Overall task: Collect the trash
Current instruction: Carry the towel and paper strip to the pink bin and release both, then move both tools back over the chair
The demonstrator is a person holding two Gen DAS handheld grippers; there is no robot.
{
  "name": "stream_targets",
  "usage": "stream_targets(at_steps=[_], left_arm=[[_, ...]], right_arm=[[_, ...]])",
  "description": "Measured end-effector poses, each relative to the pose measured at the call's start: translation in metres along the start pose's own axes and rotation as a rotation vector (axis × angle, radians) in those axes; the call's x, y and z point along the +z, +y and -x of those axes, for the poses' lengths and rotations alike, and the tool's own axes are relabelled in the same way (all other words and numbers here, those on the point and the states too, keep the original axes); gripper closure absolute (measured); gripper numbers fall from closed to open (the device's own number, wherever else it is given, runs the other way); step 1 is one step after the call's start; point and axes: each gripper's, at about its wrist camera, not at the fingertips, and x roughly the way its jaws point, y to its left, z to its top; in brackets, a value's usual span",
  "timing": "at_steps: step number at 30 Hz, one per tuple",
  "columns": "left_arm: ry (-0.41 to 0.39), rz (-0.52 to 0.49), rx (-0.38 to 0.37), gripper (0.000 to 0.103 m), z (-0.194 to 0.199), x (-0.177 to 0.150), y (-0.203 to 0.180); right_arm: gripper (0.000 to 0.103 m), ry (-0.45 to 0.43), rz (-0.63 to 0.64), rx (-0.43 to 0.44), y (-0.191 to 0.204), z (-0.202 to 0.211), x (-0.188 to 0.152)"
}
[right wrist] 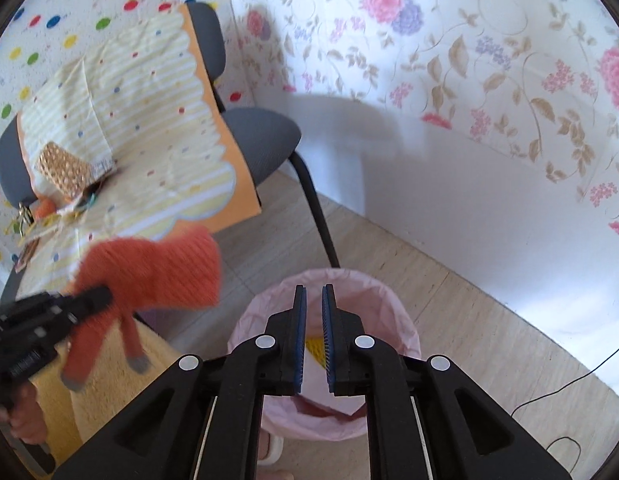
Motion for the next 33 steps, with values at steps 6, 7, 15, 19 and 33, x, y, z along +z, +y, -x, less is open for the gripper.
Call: stream_targets(at_steps=[6, 7, 15, 19, 33], left_arm=[[0.09, -0.06, -0.11, 0.092, -0.046, 0.012, -0.033], [0.106, -0.065, -0.119, 0.091, -0.053, 0.012, -0.036], [0.195, -0.088, -0.11, 0.077, -0.096, 0.009, -0.044], [0.182, -0.084, -0.068, 0.049, -0.098, 0.01, -0.039], [-0.009, 0.021, 0.123, 0.044, -0.009, 0.014, 0.014]], right_arm=[[0.089, -0.015, -0.032, -0.018, -0.019, 0.007, 0.003], [0.089, -0.014, -0.036, -0.022, -0.022, 0.007, 0.002], [0.088, 0.015, -0.08, -0.026, -0.045, -0.006, 0.001], [0.087, 0.016, -0.078, -0.022, -0.044, -0.008, 0.003], [0.083, -0.005, 0.039, 0.042, 0.01, 0.002, 0.018]])
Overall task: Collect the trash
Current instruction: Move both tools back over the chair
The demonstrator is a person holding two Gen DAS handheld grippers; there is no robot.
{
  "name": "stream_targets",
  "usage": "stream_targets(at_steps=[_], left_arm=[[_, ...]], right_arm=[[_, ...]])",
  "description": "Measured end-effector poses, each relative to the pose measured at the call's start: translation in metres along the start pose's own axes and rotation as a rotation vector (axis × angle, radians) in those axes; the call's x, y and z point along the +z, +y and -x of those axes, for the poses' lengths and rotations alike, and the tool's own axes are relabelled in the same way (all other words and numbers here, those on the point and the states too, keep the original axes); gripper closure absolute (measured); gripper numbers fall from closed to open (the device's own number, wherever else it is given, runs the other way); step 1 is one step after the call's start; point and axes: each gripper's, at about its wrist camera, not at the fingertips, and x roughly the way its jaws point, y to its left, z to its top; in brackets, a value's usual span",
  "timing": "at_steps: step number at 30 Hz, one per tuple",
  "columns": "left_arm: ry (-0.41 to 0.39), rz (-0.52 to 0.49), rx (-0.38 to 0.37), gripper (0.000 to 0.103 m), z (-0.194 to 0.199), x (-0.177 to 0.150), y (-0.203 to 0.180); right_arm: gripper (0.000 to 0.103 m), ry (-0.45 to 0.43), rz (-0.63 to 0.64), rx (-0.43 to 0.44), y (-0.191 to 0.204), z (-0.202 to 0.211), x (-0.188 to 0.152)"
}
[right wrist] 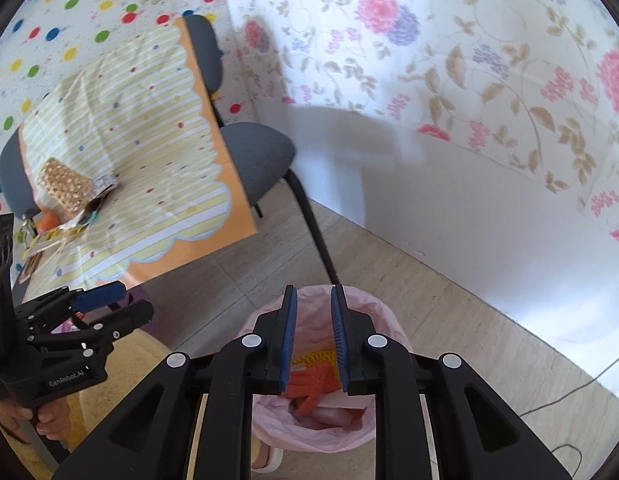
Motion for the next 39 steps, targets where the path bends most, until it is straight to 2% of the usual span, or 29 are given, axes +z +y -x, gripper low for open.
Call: stream_targets(at_steps=[10, 14, 22, 25, 29, 34, 39], left_arm=[[-0.081, 0.18, 0.177, 0.044, 0.071, -0.019, 0.097], [-0.114, 0.272, 0.257, 0.044, 0.105, -0.034, 0.143], [-0.162, 0.468, 0.491, 0.043, 0.168, -0.066, 0.242], [-0.156, 0.522, 0.589, 0.043, 0.18, -0.077, 0.274], [-0.166, 0.604, 0.596, 0.043, 0.19, -0.082, 0.312], [-0.185, 0.619, 0.634, 0.043, 0.191, -0.071, 0.344], [-0.174, 0.656, 0.648, 0.043, 0.184, -0.064, 0.373]], right_arm=[[0.078, 0.014, 0.215, 0.214, 0.108, -0.004, 0.033], [0.07, 0.004, 0.344, 0.276, 0.166, -0.007, 0.048], [0.068, -0.04, 0.484, 0.375, 0.263, -0.024, 0.084], [0.06, -0.033, 0.517, 0.406, 0.298, -0.04, 0.097], [0.058, -0.01, 0.567, 0.442, 0.35, -0.068, 0.114], [0.058, -0.023, 0.527, 0.502, 0.41, -0.095, 0.158], [0.058, -0.037, 0.495, 0.461, 0.462, -0.131, 0.196]])
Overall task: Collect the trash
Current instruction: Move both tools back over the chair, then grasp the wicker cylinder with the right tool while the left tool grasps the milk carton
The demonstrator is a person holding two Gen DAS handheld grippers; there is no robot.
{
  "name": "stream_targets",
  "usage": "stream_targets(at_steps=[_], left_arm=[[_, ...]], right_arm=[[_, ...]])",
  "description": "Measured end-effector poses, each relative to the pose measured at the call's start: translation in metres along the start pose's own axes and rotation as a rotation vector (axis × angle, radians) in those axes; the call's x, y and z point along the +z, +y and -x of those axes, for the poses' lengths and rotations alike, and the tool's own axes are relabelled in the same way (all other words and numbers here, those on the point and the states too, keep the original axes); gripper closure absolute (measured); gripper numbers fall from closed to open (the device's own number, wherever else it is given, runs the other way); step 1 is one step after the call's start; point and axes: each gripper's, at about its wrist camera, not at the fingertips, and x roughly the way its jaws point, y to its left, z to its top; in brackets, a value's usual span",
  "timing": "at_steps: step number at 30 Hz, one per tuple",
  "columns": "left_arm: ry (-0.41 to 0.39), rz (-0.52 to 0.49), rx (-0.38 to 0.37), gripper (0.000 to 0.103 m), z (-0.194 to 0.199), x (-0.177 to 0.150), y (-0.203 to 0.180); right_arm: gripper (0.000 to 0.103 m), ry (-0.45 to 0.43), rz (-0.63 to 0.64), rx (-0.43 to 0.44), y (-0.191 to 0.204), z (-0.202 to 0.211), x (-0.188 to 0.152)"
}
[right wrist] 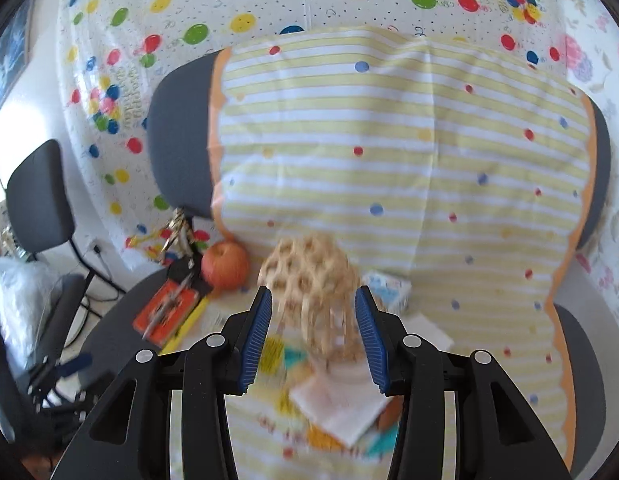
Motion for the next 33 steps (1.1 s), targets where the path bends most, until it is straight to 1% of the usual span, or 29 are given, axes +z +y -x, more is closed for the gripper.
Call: stream_targets(at_steps=[3, 4, 5, 6, 8, 9, 12, 13, 14, 15, 16, 18, 21, 22, 23, 25, 27, 28, 30, 31, 33], left_arm=[[0.014, 0.004, -0.006, 0.043, -0.007, -0.005, 0.0], [0.026, 0.004, -0.016, 0.043, -0.009, -0.008, 0.0], [0.036, 0.008, -0.023, 0.043, -0.012, -0.011, 0.0], [0.041, 0.011, -0.027, 0.043, -0.013, -0.012, -0.001], [0.056, 0.011, -0.044, 0.043, -0.016, -0.017, -0.004], [0.061, 0.009, -0.051, 0.043, -0.017, -0.019, -0.008], [0.067, -0.026, -0.072, 0.043, -0.015, -0.028, -0.021], [0.072, -0.038, -0.074, 0.043, -0.015, -0.031, -0.026], [0.076, -0.049, -0.08, 0.043, -0.015, -0.033, -0.03], [0.081, -0.061, -0.084, 0.043, -0.014, -0.035, -0.034], [0.081, -0.069, -0.081, 0.043, -0.013, -0.037, -0.037], [0.082, -0.079, -0.079, 0.043, -0.011, -0.038, -0.042], [0.078, -0.087, -0.082, 0.043, -0.007, -0.038, -0.049], [0.077, -0.094, -0.075, 0.043, -0.006, -0.037, -0.051], [0.077, -0.096, -0.067, 0.043, -0.006, -0.036, -0.052], [0.079, -0.09, -0.054, 0.043, -0.007, -0.034, -0.052], [0.077, -0.083, -0.049, 0.043, -0.006, -0.032, -0.052], [0.074, -0.083, -0.048, 0.043, -0.004, -0.032, -0.052], [0.069, -0.086, -0.045, 0.043, -0.002, -0.03, -0.053], [0.066, -0.087, -0.04, 0.043, -0.002, -0.03, -0.052], [0.067, -0.079, -0.033, 0.043, -0.002, -0.028, -0.05]], right_arm=[[0.06, 0.04, -0.005, -0.016, -0.004, -0.018, -0.002], [0.06, 0.045, -0.012, 0.0, -0.007, -0.016, -0.008], [0.06, 0.053, -0.013, 0.007, -0.01, -0.011, -0.014], [0.06, 0.056, 0.001, -0.008, -0.011, -0.002, -0.022], [0.06, 0.062, 0.031, -0.072, -0.016, 0.021, -0.04], [0.06, 0.074, 0.033, -0.089, -0.021, 0.029, -0.051], [0.056, 0.115, 0.011, -0.083, -0.037, 0.054, -0.09], [0.053, 0.122, 0.005, -0.069, -0.041, 0.064, -0.103], [0.044, 0.127, 0.004, -0.062, -0.043, 0.071, -0.112], [0.041, 0.13, 0.006, -0.053, -0.045, 0.076, -0.119], [0.04, 0.129, 0.012, -0.046, -0.045, 0.079, -0.121], [0.036, 0.113, 0.021, -0.027, -0.044, 0.079, -0.12], [0.032, 0.075, 0.015, 0.0, -0.04, 0.064, -0.104], [0.024, 0.074, 0.016, 0.008, -0.037, 0.055, -0.097], [0.02, 0.077, 0.028, 0.007, -0.033, 0.041, -0.087], [0.02, 0.115, 0.051, 0.002, -0.025, 0.01, -0.071], [0.02, 0.173, 0.066, -0.048, -0.021, -0.014, -0.065], [0.021, 0.206, 0.079, -0.05, -0.019, -0.026, -0.064], [0.023, 0.227, 0.085, -0.064, -0.018, -0.034, -0.069], [0.028, 0.229, 0.089, -0.067, -0.019, -0.034, -0.072], [0.031, 0.213, 0.096, -0.064, -0.019, -0.028, -0.08]])
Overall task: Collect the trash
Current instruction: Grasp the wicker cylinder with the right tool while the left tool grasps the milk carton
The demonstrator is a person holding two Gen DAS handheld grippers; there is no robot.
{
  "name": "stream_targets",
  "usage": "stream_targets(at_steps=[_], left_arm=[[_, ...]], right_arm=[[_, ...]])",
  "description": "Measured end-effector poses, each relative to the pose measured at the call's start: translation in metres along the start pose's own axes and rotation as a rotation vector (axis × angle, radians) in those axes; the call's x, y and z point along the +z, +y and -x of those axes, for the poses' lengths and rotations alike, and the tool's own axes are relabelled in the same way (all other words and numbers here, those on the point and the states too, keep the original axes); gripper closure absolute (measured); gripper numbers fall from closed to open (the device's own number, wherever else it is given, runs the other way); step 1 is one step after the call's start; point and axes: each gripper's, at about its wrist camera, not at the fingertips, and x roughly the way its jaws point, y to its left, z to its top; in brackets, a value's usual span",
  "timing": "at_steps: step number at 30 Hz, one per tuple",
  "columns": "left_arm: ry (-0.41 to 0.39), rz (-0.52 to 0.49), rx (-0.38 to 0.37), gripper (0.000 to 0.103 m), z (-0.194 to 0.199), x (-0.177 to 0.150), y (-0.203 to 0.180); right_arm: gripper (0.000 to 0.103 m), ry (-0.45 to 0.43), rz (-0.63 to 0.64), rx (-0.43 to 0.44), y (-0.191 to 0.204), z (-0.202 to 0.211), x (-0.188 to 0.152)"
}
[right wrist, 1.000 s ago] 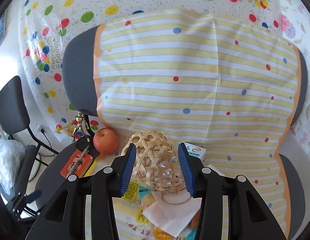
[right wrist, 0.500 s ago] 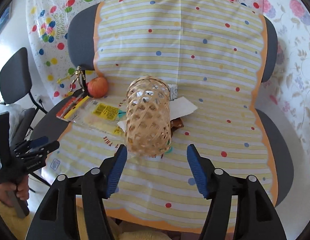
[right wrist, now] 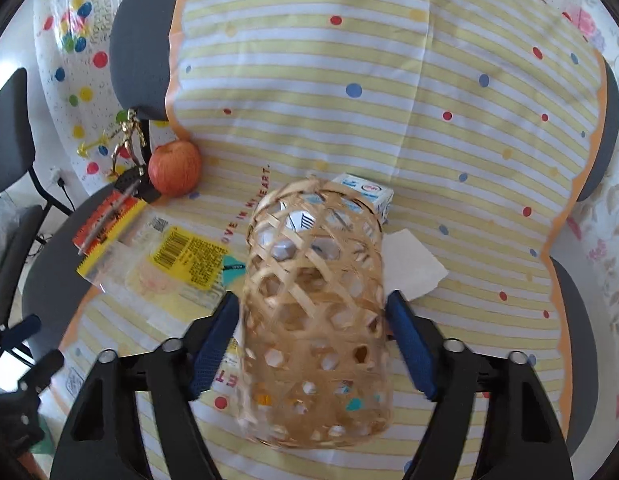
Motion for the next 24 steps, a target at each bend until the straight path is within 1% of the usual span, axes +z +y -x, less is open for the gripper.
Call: stream_targets(at_steps=[2, 4, 6, 8, 11, 12, 13, 15, 17, 18, 19, 20, 24], left_arm=[[0.005, 0.008, 0.001, 0.043, -0.001, 0.001, 0.002], [0.011, -0.002, -0.003, 0.043, -0.002, 0.001, 0.0], [0.016, -0.015, -0.026, 0.043, -0.004, 0.003, -0.005], [0.005, -0.037, -0.036, 0.043, -0.004, 0.009, -0.015], [-0.013, -0.068, -0.064, 0.041, -0.007, 0.018, -0.033], [-0.017, -0.086, -0.08, 0.035, -0.01, 0.021, -0.042], [-0.015, -0.105, -0.088, 0.032, -0.014, 0.025, -0.051], [-0.021, -0.146, -0.102, 0.031, -0.022, 0.033, -0.069], [-0.028, -0.19, -0.145, 0.019, -0.033, 0.044, -0.09], [-0.023, -0.21, -0.166, 0.009, -0.042, 0.052, -0.102], [-0.023, -0.22, -0.168, 0.006, -0.049, 0.058, -0.11], [-0.021, -0.226, -0.16, 0.007, -0.057, 0.065, -0.118], [0.032, -0.213, -0.17, 0.007, -0.094, 0.09, -0.141]], right_arm=[[0.034, -0.054, -0.012, -0.01, -0.003, 0.016, -0.009], [0.035, -0.129, -0.052, 0.009, -0.014, 0.044, -0.02], [0.035, -0.195, -0.1, 0.023, -0.03, 0.075, -0.028], [0.035, -0.258, -0.121, -0.006, -0.044, 0.105, -0.039], [0.034, -0.303, -0.164, -0.04, -0.065, 0.13, -0.057], [0.034, -0.309, -0.186, -0.045, -0.071, 0.134, -0.063], [0.034, -0.317, -0.206, -0.059, -0.077, 0.137, -0.07], [0.034, -0.336, -0.22, -0.085, -0.083, 0.14, -0.082], [0.034, -0.36, -0.236, -0.106, -0.09, 0.142, -0.091], [0.034, -0.366, -0.251, -0.1, -0.095, 0.141, -0.094], [0.034, -0.371, -0.264, -0.09, -0.099, 0.141, -0.096], [0.034, -0.372, -0.276, -0.075, -0.103, 0.139, -0.097], [0.033, -0.359, -0.283, -0.06, -0.116, 0.129, -0.095]])
